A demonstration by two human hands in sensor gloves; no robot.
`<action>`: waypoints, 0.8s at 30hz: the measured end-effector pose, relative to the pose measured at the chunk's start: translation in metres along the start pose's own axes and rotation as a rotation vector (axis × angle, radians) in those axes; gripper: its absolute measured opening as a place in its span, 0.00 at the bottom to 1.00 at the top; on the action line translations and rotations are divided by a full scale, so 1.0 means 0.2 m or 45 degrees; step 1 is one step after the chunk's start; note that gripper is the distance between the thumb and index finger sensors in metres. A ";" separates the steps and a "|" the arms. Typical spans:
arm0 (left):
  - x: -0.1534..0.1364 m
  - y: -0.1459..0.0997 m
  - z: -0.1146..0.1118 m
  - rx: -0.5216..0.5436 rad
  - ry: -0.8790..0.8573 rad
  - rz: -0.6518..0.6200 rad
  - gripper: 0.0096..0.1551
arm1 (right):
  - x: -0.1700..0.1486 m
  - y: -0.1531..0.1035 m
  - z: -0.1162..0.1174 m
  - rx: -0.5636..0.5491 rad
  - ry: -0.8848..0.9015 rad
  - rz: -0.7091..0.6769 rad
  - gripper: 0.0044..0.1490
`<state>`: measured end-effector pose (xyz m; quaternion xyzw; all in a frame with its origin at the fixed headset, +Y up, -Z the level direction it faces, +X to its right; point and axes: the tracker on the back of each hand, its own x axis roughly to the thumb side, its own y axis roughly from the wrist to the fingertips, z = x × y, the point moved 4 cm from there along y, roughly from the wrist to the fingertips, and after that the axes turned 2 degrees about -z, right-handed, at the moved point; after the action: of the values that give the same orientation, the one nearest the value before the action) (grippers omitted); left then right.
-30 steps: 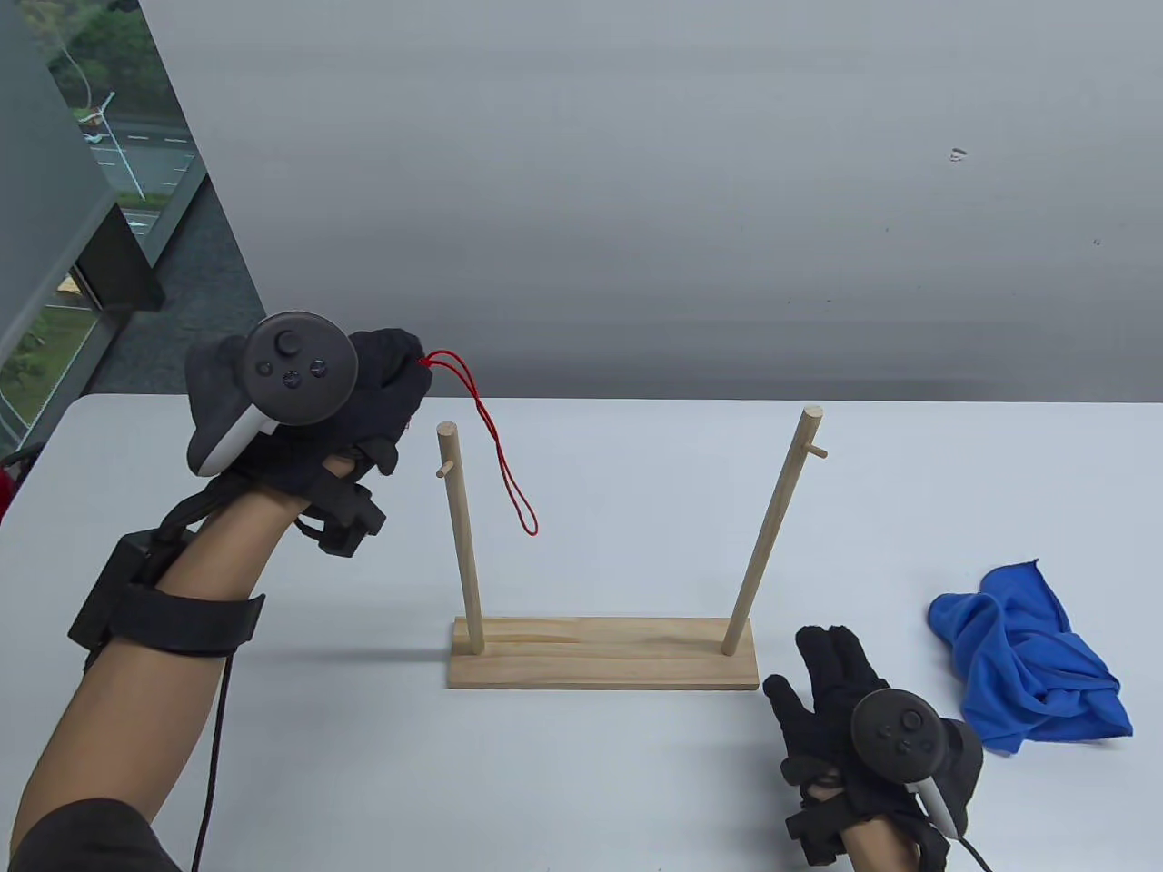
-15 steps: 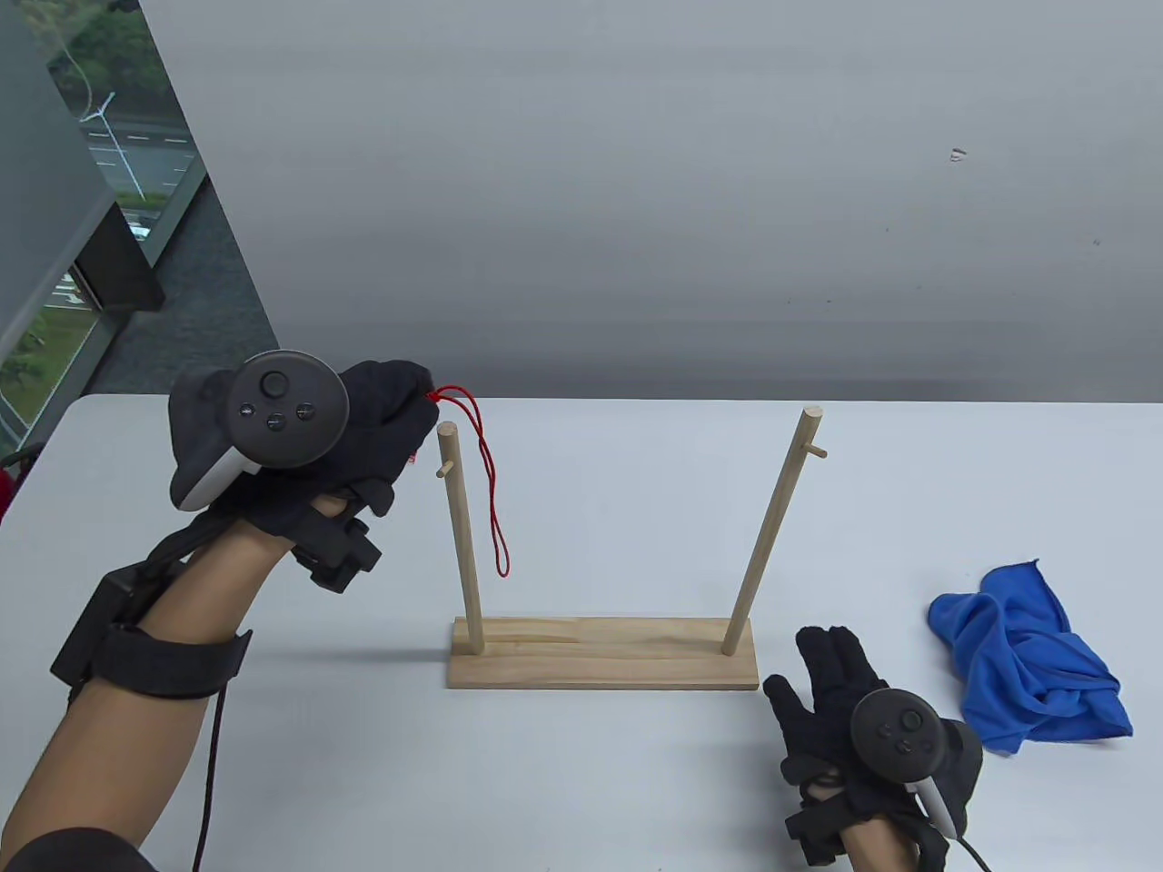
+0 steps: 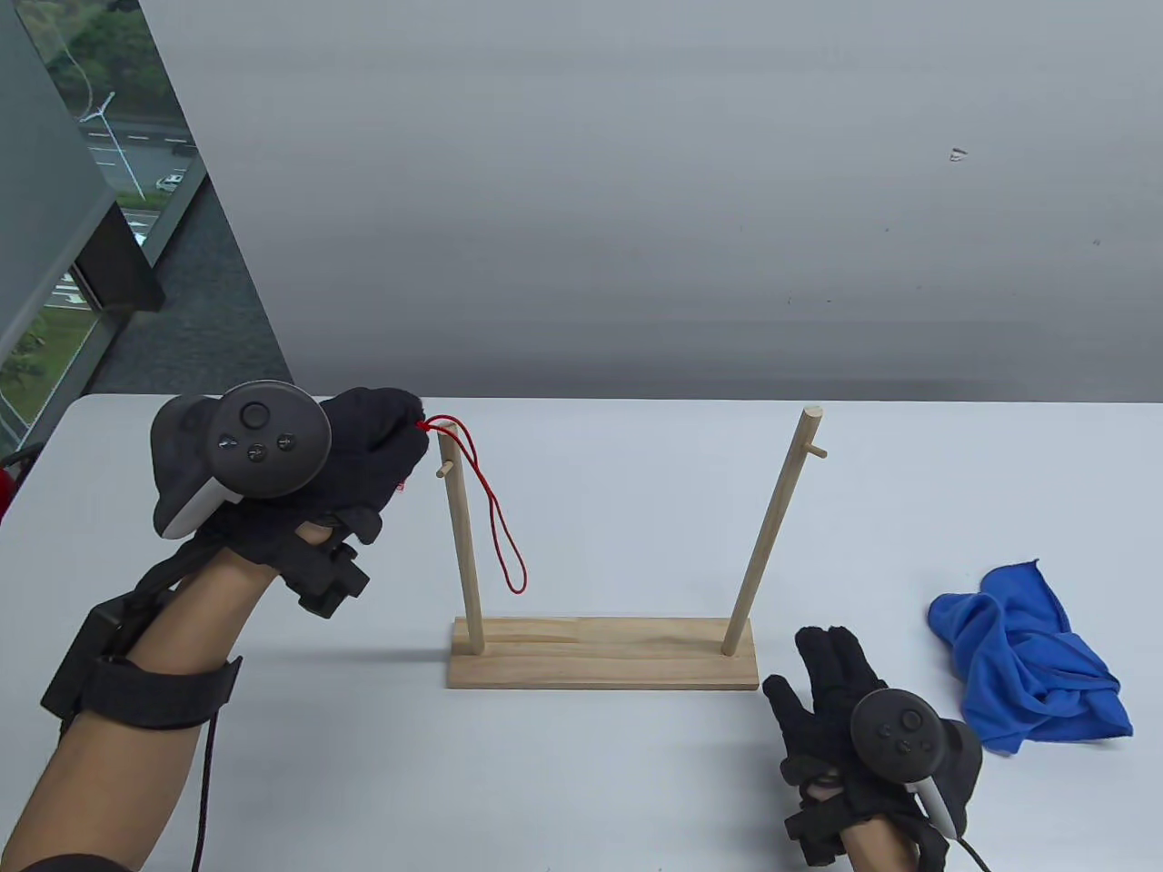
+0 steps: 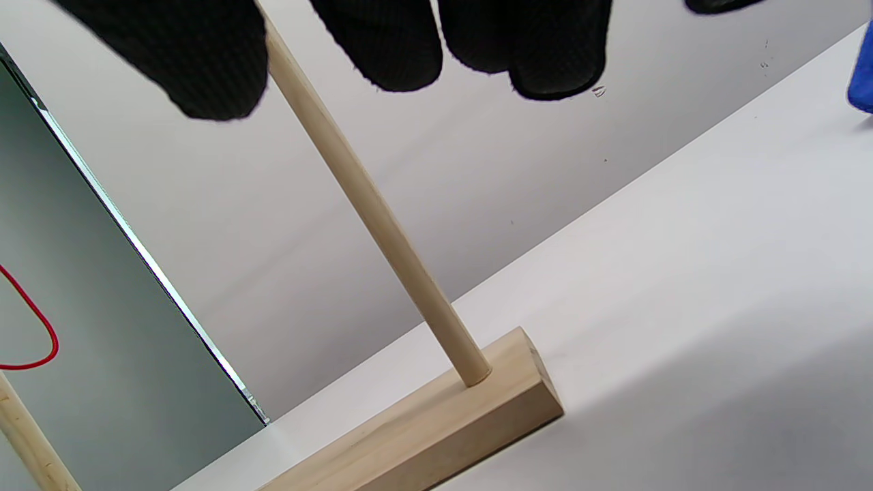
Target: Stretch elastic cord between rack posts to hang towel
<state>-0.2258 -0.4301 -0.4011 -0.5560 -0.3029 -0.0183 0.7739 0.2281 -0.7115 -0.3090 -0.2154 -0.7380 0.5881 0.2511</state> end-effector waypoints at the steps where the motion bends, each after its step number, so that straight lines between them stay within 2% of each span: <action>1: -0.01 0.00 0.00 0.001 -0.009 0.001 0.24 | 0.00 0.00 0.00 -0.001 0.001 0.001 0.46; 8: -0.04 0.00 0.00 0.032 -0.065 0.061 0.24 | 0.00 0.00 0.00 0.004 0.005 0.000 0.46; 20: -0.10 -0.02 -0.09 -0.022 -0.176 0.150 0.24 | 0.00 0.00 0.00 0.007 0.009 0.000 0.46; 24: -0.11 -0.03 -0.09 -0.002 -0.201 0.207 0.24 | 0.00 0.00 0.00 0.011 0.010 -0.001 0.46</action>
<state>-0.2379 -0.4551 -0.4099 -0.5789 -0.3166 0.0881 0.7462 0.2279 -0.7117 -0.3087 -0.2162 -0.7347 0.5902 0.2552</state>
